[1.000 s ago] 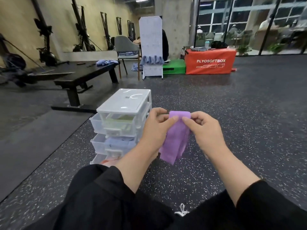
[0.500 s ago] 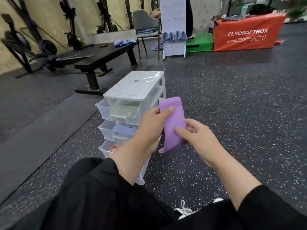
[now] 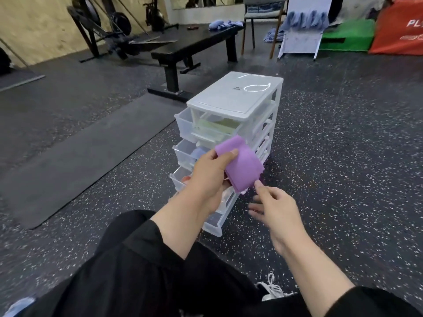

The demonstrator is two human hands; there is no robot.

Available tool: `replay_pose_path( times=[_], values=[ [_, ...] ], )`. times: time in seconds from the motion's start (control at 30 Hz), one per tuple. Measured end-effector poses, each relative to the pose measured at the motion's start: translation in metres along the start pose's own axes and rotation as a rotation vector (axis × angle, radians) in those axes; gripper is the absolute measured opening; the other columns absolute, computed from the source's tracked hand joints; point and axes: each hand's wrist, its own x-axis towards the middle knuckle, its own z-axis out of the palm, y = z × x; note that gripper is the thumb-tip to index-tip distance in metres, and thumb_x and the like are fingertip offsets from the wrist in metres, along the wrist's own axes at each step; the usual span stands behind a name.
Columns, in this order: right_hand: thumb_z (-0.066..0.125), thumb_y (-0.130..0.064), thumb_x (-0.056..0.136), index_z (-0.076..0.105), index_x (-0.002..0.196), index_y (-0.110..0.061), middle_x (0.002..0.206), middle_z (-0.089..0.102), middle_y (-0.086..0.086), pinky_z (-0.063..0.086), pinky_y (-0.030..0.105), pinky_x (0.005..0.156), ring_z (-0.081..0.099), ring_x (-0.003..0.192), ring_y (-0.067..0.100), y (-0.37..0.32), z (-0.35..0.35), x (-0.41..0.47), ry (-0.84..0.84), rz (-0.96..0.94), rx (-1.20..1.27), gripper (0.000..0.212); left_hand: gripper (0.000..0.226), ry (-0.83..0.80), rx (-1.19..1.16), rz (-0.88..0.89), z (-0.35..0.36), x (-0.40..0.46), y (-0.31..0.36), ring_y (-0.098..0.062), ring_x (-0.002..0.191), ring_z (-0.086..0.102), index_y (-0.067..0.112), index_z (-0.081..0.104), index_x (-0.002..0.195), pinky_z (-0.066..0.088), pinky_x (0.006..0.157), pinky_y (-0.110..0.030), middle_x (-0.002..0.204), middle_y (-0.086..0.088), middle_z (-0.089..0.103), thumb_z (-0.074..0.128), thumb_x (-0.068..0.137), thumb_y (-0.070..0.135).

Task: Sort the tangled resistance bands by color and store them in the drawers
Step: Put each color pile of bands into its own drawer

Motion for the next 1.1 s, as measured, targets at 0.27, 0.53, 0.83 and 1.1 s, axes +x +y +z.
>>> replay_pose_path(
  times=[0.27,0.53,0.83,1.1],
  values=[
    [0.058,-0.043,0.097,0.067,0.124,-0.016,0.12,0.074,0.004,0.048,0.042,0.104,0.066,0.115,0.023,0.035,0.064,-0.015,-0.189,0.078,0.378,0.04,0.019,-0.045,-0.049,-0.128,-0.059,0.004,-0.033,-0.028,0.09,0.071,0.014,0.067,0.118,0.058,0.082,-0.046,0.114,-0.018,0.074,0.059,0.101,0.014],
    [0.055,0.004,0.095,0.066,0.119,-0.003,0.113,0.074,0.017,0.051,0.051,0.103,0.069,0.112,0.034,0.063,0.094,-0.005,-0.009,0.048,0.346,0.027,0.014,0.073,0.18,-0.122,-0.105,0.017,-0.088,-0.016,0.073,0.066,0.01,0.069,0.106,0.049,0.069,-0.028,0.091,-0.006,0.073,0.067,0.094,0.016],
    [0.056,0.002,0.096,0.065,0.119,0.0,0.114,0.074,0.02,0.056,0.046,0.095,0.071,0.105,0.031,0.085,0.085,0.028,-0.065,0.212,0.236,0.025,0.027,-0.208,0.187,-0.476,-0.139,0.059,-0.111,-0.031,0.095,0.065,0.0,0.065,0.118,0.054,0.088,-0.045,0.108,-0.022,0.072,0.068,0.095,0.015],
    [0.06,0.0,0.096,0.065,0.11,0.001,0.101,0.076,0.02,0.06,0.031,0.064,0.075,0.078,0.023,0.117,0.108,0.038,-0.022,0.475,0.26,0.015,0.016,-0.312,0.631,-0.52,-0.167,0.106,-0.097,-0.024,0.07,0.065,0.004,0.068,0.109,0.058,0.058,-0.028,0.089,-0.015,0.069,0.065,0.094,0.008]
  ],
)
